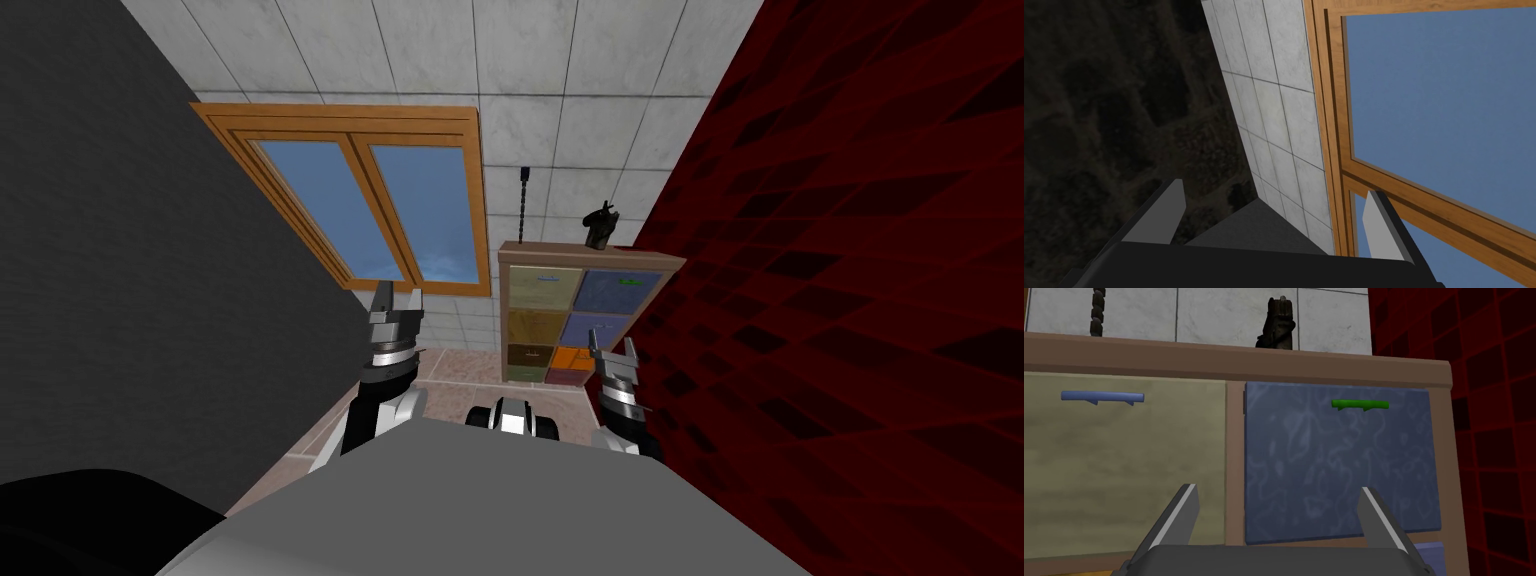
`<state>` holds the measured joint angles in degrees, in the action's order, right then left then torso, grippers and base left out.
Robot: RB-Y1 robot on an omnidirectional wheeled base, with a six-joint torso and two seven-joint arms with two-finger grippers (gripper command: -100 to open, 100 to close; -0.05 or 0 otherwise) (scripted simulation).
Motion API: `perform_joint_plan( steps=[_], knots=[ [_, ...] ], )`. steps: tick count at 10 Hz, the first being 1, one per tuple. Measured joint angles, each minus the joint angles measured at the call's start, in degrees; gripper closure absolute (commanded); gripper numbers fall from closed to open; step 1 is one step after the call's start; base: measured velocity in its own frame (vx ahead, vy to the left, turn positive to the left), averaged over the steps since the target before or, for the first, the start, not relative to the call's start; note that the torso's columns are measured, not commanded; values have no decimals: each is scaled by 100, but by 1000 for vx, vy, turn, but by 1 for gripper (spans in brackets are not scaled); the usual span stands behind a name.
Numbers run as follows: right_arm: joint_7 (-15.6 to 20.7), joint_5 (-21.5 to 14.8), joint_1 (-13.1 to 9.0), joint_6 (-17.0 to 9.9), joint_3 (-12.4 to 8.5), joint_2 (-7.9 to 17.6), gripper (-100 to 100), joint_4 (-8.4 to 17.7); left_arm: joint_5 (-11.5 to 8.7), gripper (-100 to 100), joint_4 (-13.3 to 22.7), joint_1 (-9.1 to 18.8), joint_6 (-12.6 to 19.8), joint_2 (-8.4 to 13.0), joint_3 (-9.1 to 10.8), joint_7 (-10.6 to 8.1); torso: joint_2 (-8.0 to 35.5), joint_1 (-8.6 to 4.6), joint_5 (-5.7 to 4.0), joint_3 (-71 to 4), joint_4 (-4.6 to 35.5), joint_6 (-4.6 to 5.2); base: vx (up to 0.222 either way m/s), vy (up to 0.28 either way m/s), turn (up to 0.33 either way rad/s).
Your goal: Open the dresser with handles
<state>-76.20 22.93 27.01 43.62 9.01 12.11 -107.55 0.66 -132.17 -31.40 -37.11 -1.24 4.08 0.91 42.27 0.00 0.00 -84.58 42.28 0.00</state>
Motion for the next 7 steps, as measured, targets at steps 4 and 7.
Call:
perform_joint_plan(
  steps=[4,7],
  knots=[
    [-626,137,-30,86,94,-5,-100,155,0,0,0,0,0,0,0,0,3,0,0,2,1,1,20,7,45],
    [-1101,260,-46,152,177,-6,-100,289,0,0,0,0,0,0,0,0,3,-2,-1,2,1,0,20,8,37]
  ],
)
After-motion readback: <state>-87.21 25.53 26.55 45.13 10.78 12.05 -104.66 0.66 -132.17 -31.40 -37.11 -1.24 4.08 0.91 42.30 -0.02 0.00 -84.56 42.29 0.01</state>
